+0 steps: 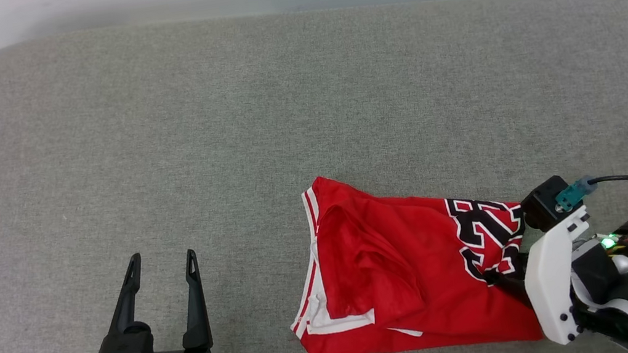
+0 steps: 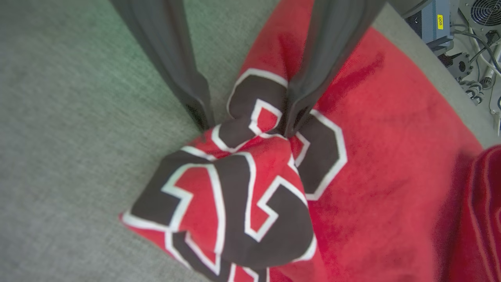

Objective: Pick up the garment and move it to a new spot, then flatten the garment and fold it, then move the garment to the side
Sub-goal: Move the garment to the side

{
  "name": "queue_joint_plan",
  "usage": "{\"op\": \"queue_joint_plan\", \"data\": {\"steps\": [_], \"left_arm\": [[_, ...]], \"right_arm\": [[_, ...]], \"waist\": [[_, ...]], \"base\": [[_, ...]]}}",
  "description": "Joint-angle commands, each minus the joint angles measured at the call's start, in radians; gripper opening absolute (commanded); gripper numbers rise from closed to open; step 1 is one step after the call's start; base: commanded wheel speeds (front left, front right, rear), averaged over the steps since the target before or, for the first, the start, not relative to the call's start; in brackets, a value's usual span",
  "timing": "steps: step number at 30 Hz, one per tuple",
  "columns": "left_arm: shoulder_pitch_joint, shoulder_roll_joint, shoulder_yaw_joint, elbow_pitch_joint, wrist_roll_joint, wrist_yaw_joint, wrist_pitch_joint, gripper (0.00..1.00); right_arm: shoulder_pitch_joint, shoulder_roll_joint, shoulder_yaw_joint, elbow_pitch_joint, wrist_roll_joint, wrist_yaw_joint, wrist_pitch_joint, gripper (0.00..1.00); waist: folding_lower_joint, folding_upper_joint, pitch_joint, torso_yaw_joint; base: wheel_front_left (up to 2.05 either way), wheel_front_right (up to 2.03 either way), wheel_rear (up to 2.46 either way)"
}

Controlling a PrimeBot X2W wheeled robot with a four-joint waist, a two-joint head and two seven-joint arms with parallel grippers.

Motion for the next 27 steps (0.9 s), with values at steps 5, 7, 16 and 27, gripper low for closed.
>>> {"op": "queue_joint_plan", "data": {"steps": [5,7,16,27], "left_arm": [[-0.008,-0.003,0.005,0.008,-0.004,-0.003,-0.002,1.0],[-0.004,-0.003,0.006,0.009,-0.003,-0.004,-0.002,1.0],[0.016,-0.001,0.018,-0.001,-0.003,-0.003,-0.002,1.0],[-0.007,0.011,0.042,-0.035,0.004,0.001,-0.002,1.0]], "right_arm": [[-0.018,0.015,0.018,-0.001,-0.001,0.001,-0.063,0.0],[-0.035,0.015,0.012,-0.022,0.0,0.001,-0.088,0.0],[-0.096,-0.063,0.011,-0.107,-0.061,0.001,-0.156,0.0],[-0.184,-0.173,-0.063,-0.16,-0.114,0.001,-0.167,0.0]], "waist": [[0.0,0.0,-0.013,-0.011],[0.0,0.0,-0.018,-0.017],[0.0,0.0,-0.023,-0.075],[0.0,0.0,0.033,-0.232]], "base": [[0.0,0.0,0.0],[0.0,0.0,0.0],[0.0,0.0,0.0],[0.0,0.0,0.0]]}}
